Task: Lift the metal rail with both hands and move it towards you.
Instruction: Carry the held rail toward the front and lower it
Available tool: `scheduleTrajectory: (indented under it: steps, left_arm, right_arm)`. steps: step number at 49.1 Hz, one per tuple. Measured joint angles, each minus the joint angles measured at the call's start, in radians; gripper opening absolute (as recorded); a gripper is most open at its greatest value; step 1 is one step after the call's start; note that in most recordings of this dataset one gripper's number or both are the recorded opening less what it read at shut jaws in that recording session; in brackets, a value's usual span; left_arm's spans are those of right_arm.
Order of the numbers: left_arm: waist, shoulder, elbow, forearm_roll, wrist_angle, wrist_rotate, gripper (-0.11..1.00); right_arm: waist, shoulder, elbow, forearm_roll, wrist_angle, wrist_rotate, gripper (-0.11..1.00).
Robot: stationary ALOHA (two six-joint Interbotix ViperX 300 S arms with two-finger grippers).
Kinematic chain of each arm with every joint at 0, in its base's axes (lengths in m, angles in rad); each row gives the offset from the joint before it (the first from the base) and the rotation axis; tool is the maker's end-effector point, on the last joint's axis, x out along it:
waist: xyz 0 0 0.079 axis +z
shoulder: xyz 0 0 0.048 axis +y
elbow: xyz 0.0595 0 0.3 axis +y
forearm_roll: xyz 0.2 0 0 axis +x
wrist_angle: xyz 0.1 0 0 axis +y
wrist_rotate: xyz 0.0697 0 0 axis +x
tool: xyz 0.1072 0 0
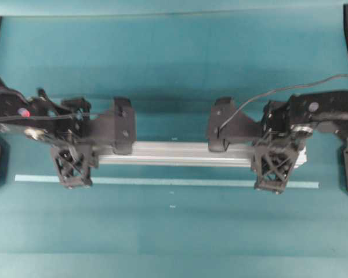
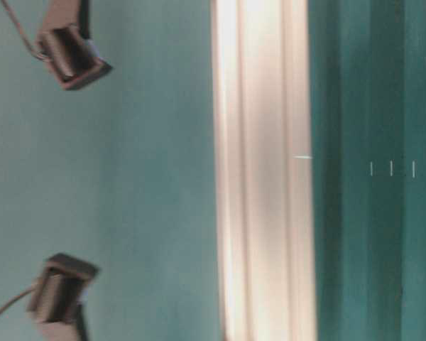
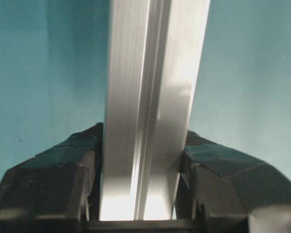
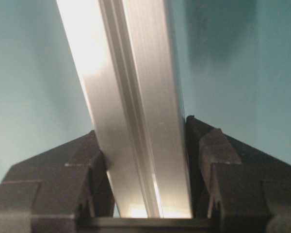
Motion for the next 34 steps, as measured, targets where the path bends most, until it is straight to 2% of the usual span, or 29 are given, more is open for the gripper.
scheduleTrajectory:
  steps: [8, 16, 34]
  left_arm:
    - [0.0, 0.066, 0.061, 0.002, -0.095, -0.014, 0.32]
    - [0.0, 0.115, 0.086, 0.002, -0.166, -0.017, 0.32]
    - [0.0, 0.146, 0.104, 0.002, -0.201, -0.015, 0.32]
  right_arm:
    - [0.003, 0.034, 0.032, -0.038, -0.094, 0.0, 0.43]
    - [0.006, 0.071, 0.087, -0.043, -0.204, 0.0, 0.43]
    - [0.015, 0.132, 0.11, -0.043, -0.298, 0.0, 0.43]
